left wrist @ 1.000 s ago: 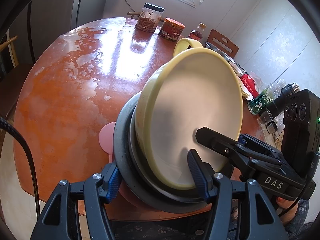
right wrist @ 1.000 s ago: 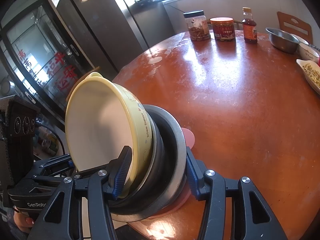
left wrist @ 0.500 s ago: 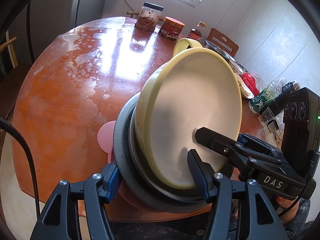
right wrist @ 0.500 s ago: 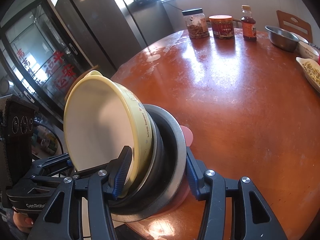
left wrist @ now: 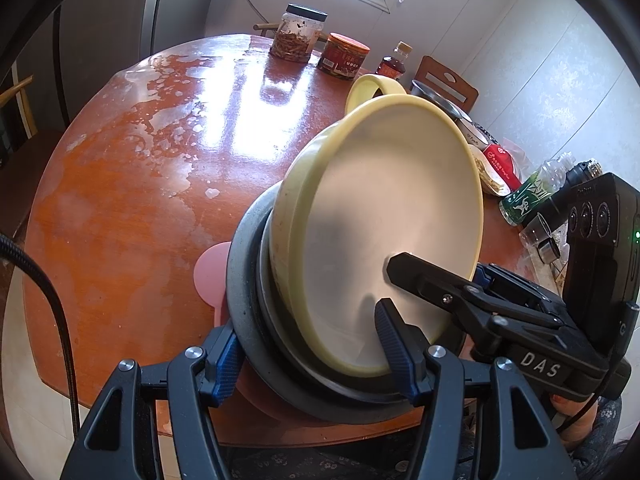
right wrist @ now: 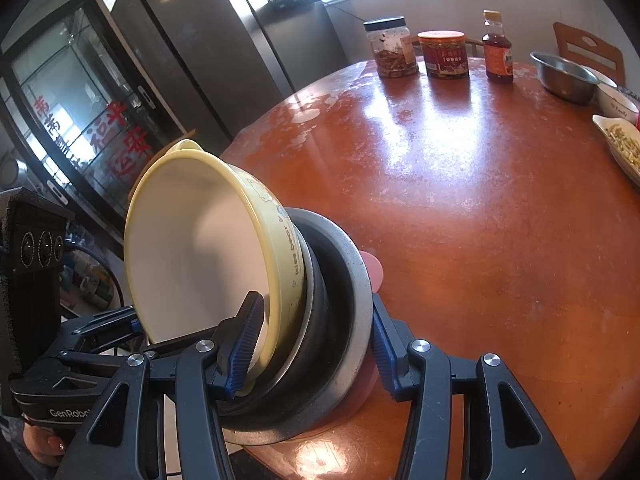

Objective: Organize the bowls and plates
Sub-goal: 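Carry the bowl stack with both grippers toward the pink plate stack, then lower the bowl stack with both grippers onto the pink plates and steel tray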

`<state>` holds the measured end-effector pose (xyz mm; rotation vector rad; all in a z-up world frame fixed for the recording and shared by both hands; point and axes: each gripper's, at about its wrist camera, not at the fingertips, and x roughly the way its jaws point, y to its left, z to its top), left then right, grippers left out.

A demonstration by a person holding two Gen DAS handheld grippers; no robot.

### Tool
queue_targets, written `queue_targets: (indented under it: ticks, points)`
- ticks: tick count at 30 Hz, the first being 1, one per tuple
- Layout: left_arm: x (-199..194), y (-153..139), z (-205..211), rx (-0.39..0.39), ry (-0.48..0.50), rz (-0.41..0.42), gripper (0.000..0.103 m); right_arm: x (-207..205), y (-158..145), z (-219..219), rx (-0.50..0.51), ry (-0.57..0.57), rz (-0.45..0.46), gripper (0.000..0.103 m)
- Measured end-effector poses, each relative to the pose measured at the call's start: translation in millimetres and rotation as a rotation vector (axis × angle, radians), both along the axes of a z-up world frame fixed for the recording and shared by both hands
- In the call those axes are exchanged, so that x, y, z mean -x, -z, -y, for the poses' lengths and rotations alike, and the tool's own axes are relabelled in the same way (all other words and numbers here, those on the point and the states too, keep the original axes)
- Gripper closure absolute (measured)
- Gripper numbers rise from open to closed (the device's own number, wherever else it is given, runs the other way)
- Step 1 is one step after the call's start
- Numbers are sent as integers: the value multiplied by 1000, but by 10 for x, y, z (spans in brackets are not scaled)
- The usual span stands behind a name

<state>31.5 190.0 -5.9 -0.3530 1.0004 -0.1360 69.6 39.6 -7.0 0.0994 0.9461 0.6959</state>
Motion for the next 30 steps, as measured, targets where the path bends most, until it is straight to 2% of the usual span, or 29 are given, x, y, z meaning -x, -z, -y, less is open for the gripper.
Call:
queue_targets:
  ticks: [5,11,19,24,30]
  points:
    - [-3,-2,32,-31,-3,6,42,-6,28,1,3,4,9,49]
    - [-21,-33,-3,-33,-17,13,42,27,-100,57,-2,4,81,48]
    - [-12,-42,-17,-24,-21,11,42,23,-96,119,-11,11,68,47]
    - [23,-89,-28,-29,-30,24,41,24,-120,161,-19,18,73,41]
    - [95,-197,-37,-77,-51,68,41,48,-150,196,-25,24,80,39]
